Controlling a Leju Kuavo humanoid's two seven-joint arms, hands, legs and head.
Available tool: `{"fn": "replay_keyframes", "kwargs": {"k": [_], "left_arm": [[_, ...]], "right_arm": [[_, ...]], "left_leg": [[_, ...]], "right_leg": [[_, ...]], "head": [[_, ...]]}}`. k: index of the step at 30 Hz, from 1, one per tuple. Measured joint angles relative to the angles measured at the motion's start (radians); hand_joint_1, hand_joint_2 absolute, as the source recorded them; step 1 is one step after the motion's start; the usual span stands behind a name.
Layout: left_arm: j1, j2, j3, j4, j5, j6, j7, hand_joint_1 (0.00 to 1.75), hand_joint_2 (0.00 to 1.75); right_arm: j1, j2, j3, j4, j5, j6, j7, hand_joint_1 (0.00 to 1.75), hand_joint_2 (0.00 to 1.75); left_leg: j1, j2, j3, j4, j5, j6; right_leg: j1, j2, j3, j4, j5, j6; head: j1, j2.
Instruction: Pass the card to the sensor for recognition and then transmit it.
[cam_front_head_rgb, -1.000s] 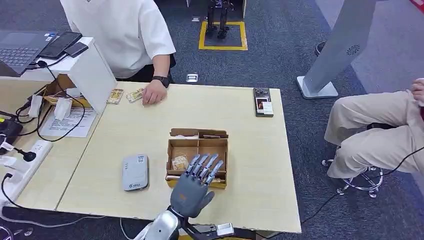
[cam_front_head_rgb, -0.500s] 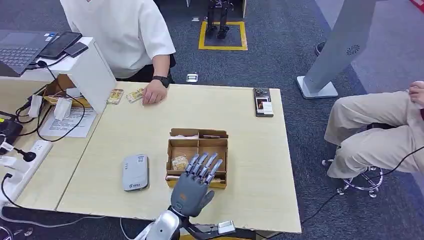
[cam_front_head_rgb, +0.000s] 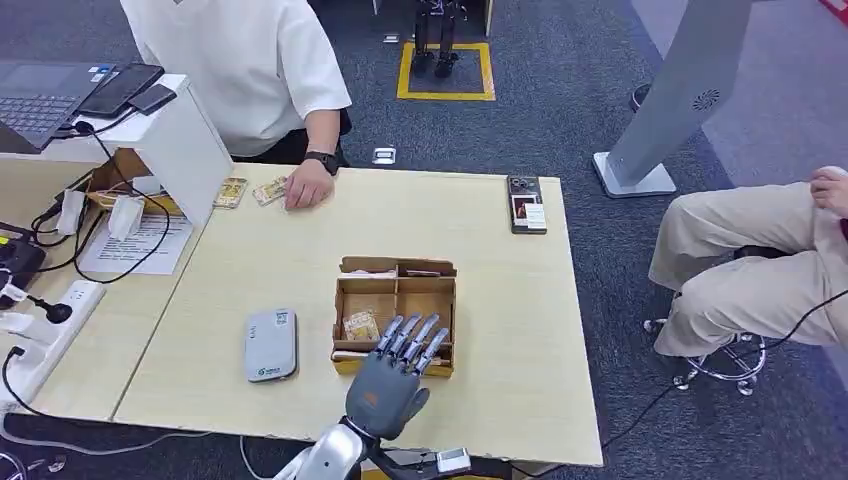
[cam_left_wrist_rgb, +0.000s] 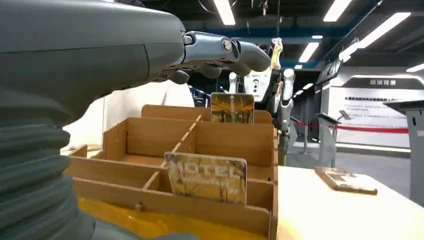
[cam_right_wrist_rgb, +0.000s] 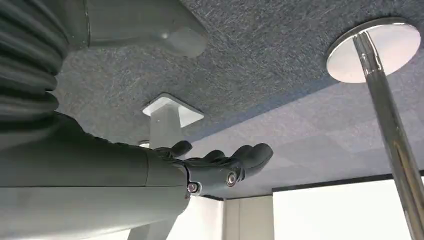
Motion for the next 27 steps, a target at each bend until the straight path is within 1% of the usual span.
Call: {"fn": "replay_keyframes", "kwargs": {"k": [1,2,3,7,8,10,11,12,13,16,18,20,25,26,27], "left_arm": [[-0.001,0.000,0.000,0.006,0.000,0.000,0.000,0.17,1.75],[-0.001,-0.001,0.000,0.011,0.000,0.000,0.000,0.12,1.75],[-0.002,-0.001,0.000,0.013,0.000,0.000,0.000,0.12,1.75],[-0.006,-0.004,-0.001,0.030,0.001,-0.001,0.000,0.30,1.75],[-0.007,-0.005,-0.001,0.035,0.001,-0.001,0.000,0.37,1.75],[-0.009,-0.006,-0.001,0.044,0.002,-0.003,0.000,0.30,1.75],[-0.011,-0.006,-0.001,0.050,0.002,-0.005,0.000,0.12,1.75],[-0.013,-0.007,-0.001,0.056,0.003,-0.006,0.003,0.21,1.75],[-0.015,-0.008,-0.001,0.065,0.003,-0.007,0.007,0.24,1.75],[-0.021,-0.014,-0.001,0.085,0.005,-0.003,0.037,0.21,1.75],[-0.023,-0.014,-0.001,0.092,0.005,-0.002,0.063,0.24,1.75],[-0.024,-0.014,-0.001,0.095,0.002,-0.001,0.084,0.31,1.75],[-0.026,-0.015,-0.001,0.106,0.000,-0.001,0.137,0.30,1.75],[-0.026,-0.015,-0.001,0.108,0.000,-0.001,0.145,0.31,1.75],[-0.026,-0.015,-0.001,0.109,0.000,-0.001,0.152,0.38,1.75]], "right_arm": [[0.000,0.000,0.000,0.000,0.000,0.000,0.000,0.00,1.75],[0.000,0.000,0.000,0.000,0.000,0.000,0.000,0.00,1.75],[0.000,0.000,0.000,0.000,0.000,0.000,0.000,0.00,1.75],[0.000,0.000,0.000,0.000,0.000,0.000,0.000,0.00,1.75],[0.000,0.000,0.000,0.000,0.000,0.000,0.000,0.00,1.75],[0.000,0.000,0.000,0.000,0.003,0.000,0.000,0.00,1.75],[0.000,0.000,0.000,0.000,0.003,0.000,0.000,0.00,1.75],[0.000,0.000,0.000,0.000,0.005,0.000,0.000,0.00,1.75],[0.000,0.000,0.000,0.000,0.006,0.000,0.000,0.00,1.75],[0.000,0.000,0.000,0.000,0.009,0.000,0.005,0.00,1.75],[0.000,0.000,0.000,-0.001,0.010,0.000,0.011,0.00,1.75],[0.000,0.000,0.000,-0.001,0.011,0.000,0.019,0.00,1.75],[0.000,0.000,0.000,-0.001,0.013,0.000,0.021,0.00,1.75],[0.000,0.000,0.000,-0.001,0.014,0.000,0.021,0.00,1.75],[0.000,0.000,0.000,-0.001,0.014,0.000,0.021,0.00,1.75]], "left_leg": [[0.000,0.000,0.000,0.000,0.000,0.000],[0.000,0.000,0.000,0.000,0.000,0.000],[0.000,0.000,0.000,0.000,0.000,0.000],[0.000,0.000,0.000,0.000,0.000,0.000],[0.000,0.000,0.000,0.000,0.000,0.000],[0.000,0.000,0.000,0.000,0.000,0.000],[0.000,0.000,0.000,0.000,0.000,0.000],[0.000,0.000,0.000,0.000,0.000,0.000],[0.000,0.000,0.000,0.000,0.000,0.000],[0.000,0.000,0.000,0.000,0.000,0.000],[0.000,0.000,0.000,0.000,0.000,0.000],[0.000,0.000,0.000,0.000,0.000,0.000],[0.000,0.000,0.000,0.000,0.000,0.000],[0.000,0.000,0.000,0.000,0.000,0.000],[0.000,0.000,0.000,0.000,0.000,0.000]], "right_leg": [[0.000,0.000,0.000,0.000,0.000,0.000],[0.000,0.000,0.000,0.000,0.000,0.000],[0.000,0.000,0.000,0.000,0.000,0.000],[0.000,0.000,0.000,0.000,0.000,0.000],[0.000,0.000,0.000,0.000,0.000,0.000],[0.000,0.000,0.000,0.000,0.000,0.000],[0.000,0.000,0.000,0.000,0.000,0.000],[0.000,0.000,0.000,0.000,0.000,0.000],[0.000,0.000,0.000,0.000,0.000,0.000],[0.000,0.000,0.000,0.000,0.000,0.000],[0.000,0.000,0.000,0.000,0.000,0.000],[0.000,0.000,0.000,0.000,0.000,0.000],[0.000,0.000,0.000,0.000,0.000,0.000],[0.000,0.000,0.000,0.000,0.000,0.000],[0.000,0.000,0.000,0.000,0.000,0.000]], "head": [[0.000,0.000],[0.000,0.000],[0.000,0.000],[0.000,0.000],[0.000,0.000],[0.000,0.000],[0.000,0.000],[0.000,0.000],[0.000,0.000],[0.000,0.000],[0.000,0.000],[0.000,0.000],[0.000,0.000],[0.000,0.000],[0.000,0.000]]}}
